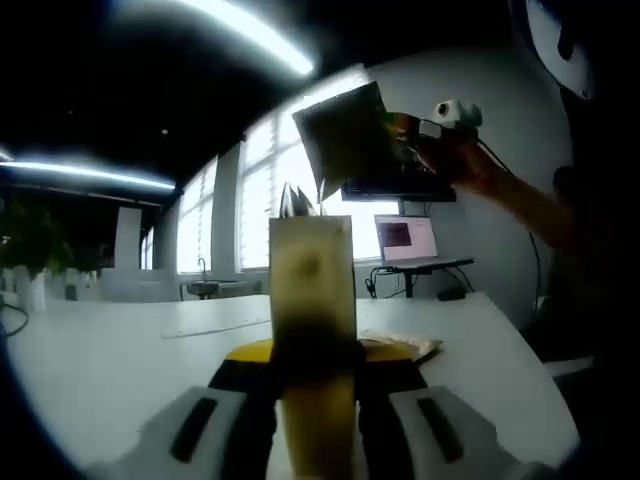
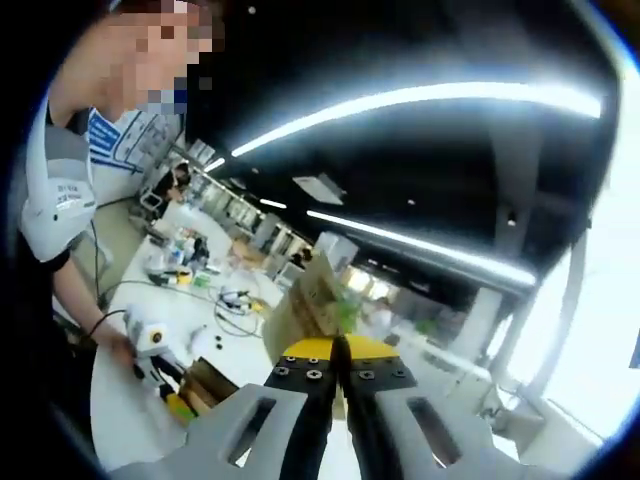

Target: Extract single mask from mask box in order stack masks on table

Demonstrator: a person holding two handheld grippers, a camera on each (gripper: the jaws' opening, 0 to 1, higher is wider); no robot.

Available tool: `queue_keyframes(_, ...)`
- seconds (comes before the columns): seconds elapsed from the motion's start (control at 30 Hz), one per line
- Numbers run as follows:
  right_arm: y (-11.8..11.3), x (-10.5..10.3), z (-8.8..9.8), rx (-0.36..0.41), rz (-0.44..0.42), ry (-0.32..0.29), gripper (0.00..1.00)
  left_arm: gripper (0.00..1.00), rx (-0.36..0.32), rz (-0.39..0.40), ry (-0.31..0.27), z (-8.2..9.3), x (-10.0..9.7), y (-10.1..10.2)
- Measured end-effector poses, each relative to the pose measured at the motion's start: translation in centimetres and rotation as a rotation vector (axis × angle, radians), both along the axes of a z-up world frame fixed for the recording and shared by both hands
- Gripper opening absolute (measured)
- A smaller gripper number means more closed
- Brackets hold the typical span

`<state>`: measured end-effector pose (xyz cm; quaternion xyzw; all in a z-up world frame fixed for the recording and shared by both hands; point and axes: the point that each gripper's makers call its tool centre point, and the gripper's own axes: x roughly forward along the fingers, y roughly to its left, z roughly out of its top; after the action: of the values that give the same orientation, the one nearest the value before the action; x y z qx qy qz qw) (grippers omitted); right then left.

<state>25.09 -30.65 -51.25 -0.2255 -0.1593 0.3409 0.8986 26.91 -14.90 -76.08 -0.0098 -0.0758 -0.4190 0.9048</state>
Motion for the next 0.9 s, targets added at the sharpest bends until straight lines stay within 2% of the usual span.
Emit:
queue_keyframes(0.07,-0.9,0.0,-0.1,-0.013,-0.047,-0.010,0.00,0.32,0.000,-0.001,0.001,0.0,0.0,0.0)
queue_keyframes(0.23,-3.0,0.3,-1.5,0.020,-0.106,0.040,0.00,0.32,0.000,-0.003,0.001,0.0,0.0,0.0)
queue_keyframes(0.37,-4.7,0.6,-2.4,0.030,-0.178,0.038,0.00,0.32,0.000,-0.002,0.001,0.0,0.0,0.1)
queue_keyframes(0.73,-8.0,2.4,-6.4,0.056,-0.284,0.116,0.00,0.32,0.000,-0.001,0.001,-0.1,0.1,0.1)
queue_keyframes(0.9,-8.7,2.8,-7.5,0.054,-0.316,0.139,0.00,0.32,0.002,0.000,0.000,-0.1,0.1,0.1)
